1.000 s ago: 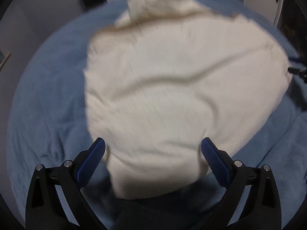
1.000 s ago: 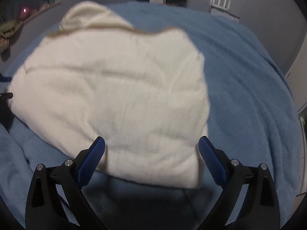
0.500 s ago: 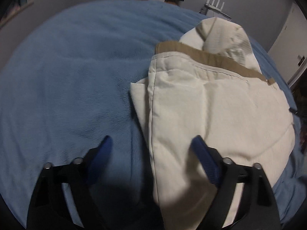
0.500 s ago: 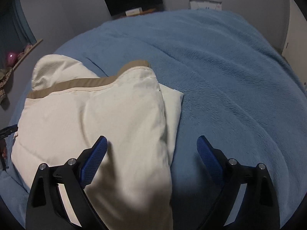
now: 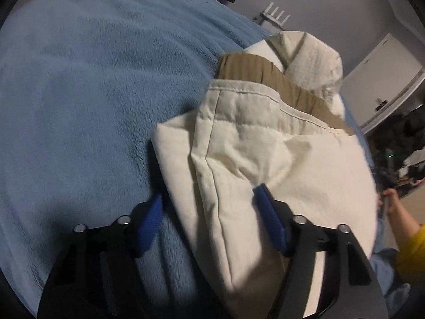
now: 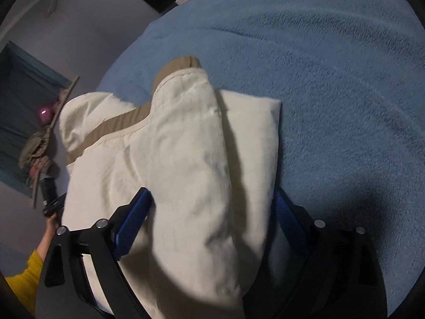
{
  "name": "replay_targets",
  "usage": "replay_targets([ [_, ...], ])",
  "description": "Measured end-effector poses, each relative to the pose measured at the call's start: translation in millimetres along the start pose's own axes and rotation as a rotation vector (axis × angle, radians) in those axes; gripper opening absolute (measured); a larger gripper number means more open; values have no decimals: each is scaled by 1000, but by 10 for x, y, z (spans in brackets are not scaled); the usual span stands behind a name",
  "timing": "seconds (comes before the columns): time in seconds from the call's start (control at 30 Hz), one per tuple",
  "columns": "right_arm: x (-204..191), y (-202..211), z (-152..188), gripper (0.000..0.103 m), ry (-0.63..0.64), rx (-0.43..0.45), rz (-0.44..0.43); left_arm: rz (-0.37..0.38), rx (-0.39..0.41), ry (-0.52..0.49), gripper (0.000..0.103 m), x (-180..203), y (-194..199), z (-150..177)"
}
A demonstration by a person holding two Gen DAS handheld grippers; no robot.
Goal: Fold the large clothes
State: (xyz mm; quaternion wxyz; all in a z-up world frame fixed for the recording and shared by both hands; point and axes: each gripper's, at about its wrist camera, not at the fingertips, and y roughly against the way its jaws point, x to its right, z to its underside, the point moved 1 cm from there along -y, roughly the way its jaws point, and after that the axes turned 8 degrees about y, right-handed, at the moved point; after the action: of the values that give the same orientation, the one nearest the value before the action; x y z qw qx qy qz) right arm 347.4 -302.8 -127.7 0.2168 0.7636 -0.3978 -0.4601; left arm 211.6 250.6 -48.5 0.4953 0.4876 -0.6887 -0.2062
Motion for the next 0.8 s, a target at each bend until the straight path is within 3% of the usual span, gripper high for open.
replay_targets([
  [0.17,76,18,19,74,5,-24,-85,53,-11,19,57,-84,33,24],
  [0.3,55,-160,-156,71,4,-4,-87,51,-2,40,60,-59,-145,-97],
  [0.37,34,-263,-253,57,-4,12,-77,22,-2,38,60,-16,-223,-139],
  [0.4,19,-287,-278,52,-12,26,-65,5,0,29,56,6,-232,-141],
  [0.47,-75,-315,-310,33,5,39,-51,7,15,-4,37,67,-175,-132],
  [0.5,-138,-269,-291,29,30,49,-35,10,34,-36,24,117,-84,-113],
  [0.53,-231,-199,-264,23,63,68,-10,8,50,-56,18,156,-7,-96],
  [0.63,-519,10,-181,13,160,141,70,-41,106,-142,13,365,234,-17],
  [0.8,-1065,460,64,11,338,271,179,-47,183,-215,9,603,667,153],
])
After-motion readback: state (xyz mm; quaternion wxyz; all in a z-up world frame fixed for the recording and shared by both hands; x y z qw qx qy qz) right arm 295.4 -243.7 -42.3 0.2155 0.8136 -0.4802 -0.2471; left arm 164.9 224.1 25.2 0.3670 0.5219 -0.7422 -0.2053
